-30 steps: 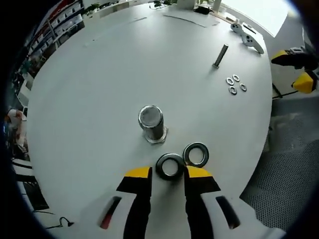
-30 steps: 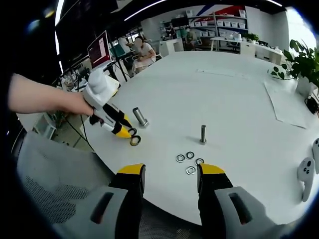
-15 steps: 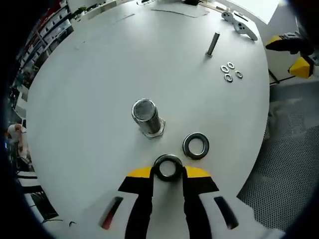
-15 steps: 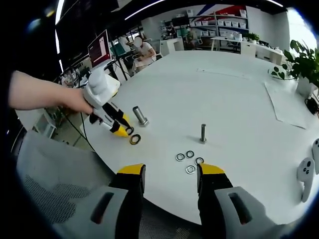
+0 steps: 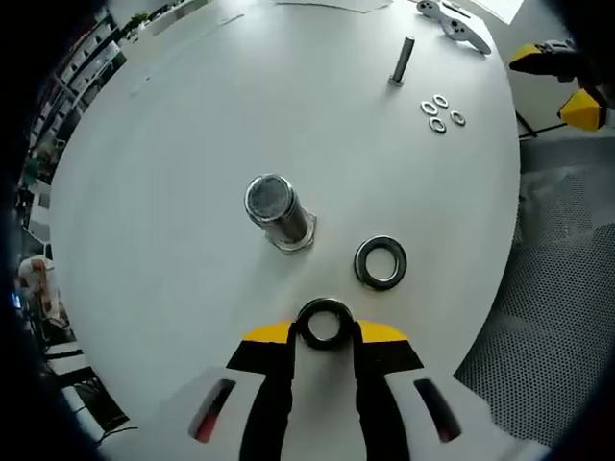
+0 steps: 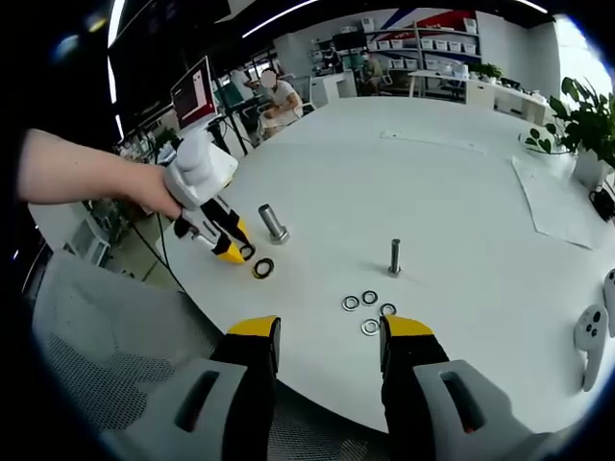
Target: Place the washer onto the threaded stud by aligning its center hole with the stud, sliding it down to the base, and recovering from edge contact or off-axis alignment until the washer reaches the visible bottom stop.
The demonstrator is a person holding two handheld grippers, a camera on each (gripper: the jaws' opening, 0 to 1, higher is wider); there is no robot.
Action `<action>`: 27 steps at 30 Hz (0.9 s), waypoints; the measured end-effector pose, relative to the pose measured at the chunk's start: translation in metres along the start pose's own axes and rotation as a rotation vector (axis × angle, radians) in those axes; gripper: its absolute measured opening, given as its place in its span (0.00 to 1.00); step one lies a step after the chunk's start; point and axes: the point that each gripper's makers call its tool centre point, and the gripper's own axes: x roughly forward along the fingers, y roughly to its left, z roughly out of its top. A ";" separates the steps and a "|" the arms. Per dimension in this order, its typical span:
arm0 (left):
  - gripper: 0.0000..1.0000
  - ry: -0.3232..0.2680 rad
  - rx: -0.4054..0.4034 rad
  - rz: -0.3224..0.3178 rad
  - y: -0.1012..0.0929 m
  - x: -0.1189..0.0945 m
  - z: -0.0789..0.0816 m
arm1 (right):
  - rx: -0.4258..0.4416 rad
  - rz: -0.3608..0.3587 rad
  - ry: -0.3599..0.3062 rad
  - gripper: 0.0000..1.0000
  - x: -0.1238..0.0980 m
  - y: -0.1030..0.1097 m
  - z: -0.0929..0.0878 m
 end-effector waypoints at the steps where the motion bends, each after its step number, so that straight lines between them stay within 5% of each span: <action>1: 0.22 0.004 -0.001 0.000 0.000 0.000 0.000 | 0.000 0.000 -0.001 0.44 0.000 0.000 0.000; 27: 0.24 -0.005 -0.091 0.010 0.000 0.002 -0.001 | 0.002 0.004 -0.001 0.44 0.000 0.001 0.001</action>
